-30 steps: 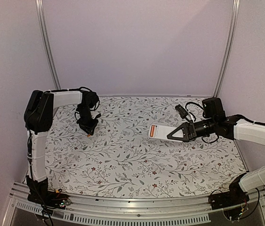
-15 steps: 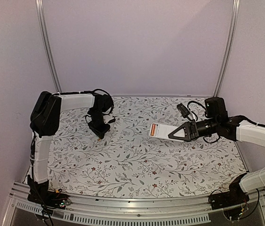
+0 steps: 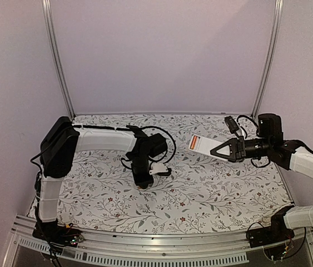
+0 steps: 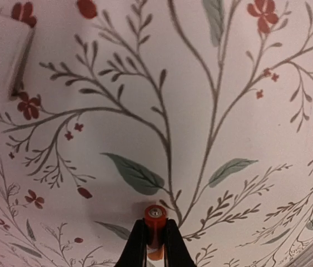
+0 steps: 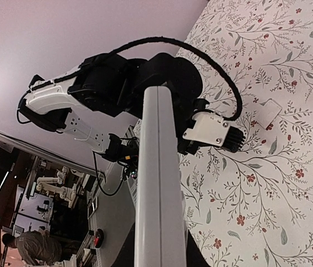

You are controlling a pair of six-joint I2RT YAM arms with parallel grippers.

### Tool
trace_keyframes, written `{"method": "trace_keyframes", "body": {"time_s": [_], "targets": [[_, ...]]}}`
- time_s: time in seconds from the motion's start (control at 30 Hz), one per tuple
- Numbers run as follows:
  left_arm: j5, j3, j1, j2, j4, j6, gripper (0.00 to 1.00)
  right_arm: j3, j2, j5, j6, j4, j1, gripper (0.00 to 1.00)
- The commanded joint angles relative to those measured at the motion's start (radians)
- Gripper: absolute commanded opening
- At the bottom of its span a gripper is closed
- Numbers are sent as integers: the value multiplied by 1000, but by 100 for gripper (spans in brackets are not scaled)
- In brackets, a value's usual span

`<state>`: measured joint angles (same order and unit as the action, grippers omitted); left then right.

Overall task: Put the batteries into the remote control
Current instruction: Move the battery to the center of the board.

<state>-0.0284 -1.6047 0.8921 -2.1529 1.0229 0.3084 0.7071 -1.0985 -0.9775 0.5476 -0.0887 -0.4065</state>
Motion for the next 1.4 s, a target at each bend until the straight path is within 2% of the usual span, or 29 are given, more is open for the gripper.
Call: {"method": "trace_keyframes", "body": {"time_s": [0.0, 0.2, 0.4, 0.6, 0.7, 0.73, 0.77, 0.8, 0.93, 1.03, 1.1, 1.27, 1.33, 1.37], "targets": [[-76, -6, 49, 15, 5, 148, 3, -15, 54, 2, 41, 8, 24, 0], [-94, -20, 97, 24, 20, 290, 4, -29, 85, 2, 50, -4, 36, 0], [-68, -19, 104, 27, 29, 340, 9, -31, 83, -1, 46, -7, 45, 0], [-17, -21, 106, 28, 25, 318, 30, -29, 68, -4, 40, -11, 47, 0], [19, -25, 111, 69, 12, 288, 45, -28, 65, -4, 34, -12, 48, 0], [33, -27, 114, 87, 4, 272, 48, -28, 65, -4, 33, -13, 48, 0], [64, -30, 116, 107, -4, 254, 57, -28, 61, -4, 31, -13, 49, 0], [88, -33, 119, 129, -7, 235, 60, -28, 59, -3, 28, -13, 49, 0], [182, -19, 125, 240, -70, 117, 66, -24, 51, 0, 17, -15, 50, 0], [320, 25, 133, 355, -149, 15, 72, -23, 47, 3, 10, -18, 53, 0], [380, 36, 137, 432, -174, -47, 98, -24, 49, 5, 4, -22, 57, 0], [505, 133, 140, 649, -359, -225, 100, -26, 60, 12, -10, -35, 63, 0], [575, 191, 139, 717, -394, -394, 100, -27, 59, 13, -15, -36, 63, 0], [559, 214, 136, 745, -396, -475, 100, -27, 58, 13, -18, -36, 64, 0]]}}
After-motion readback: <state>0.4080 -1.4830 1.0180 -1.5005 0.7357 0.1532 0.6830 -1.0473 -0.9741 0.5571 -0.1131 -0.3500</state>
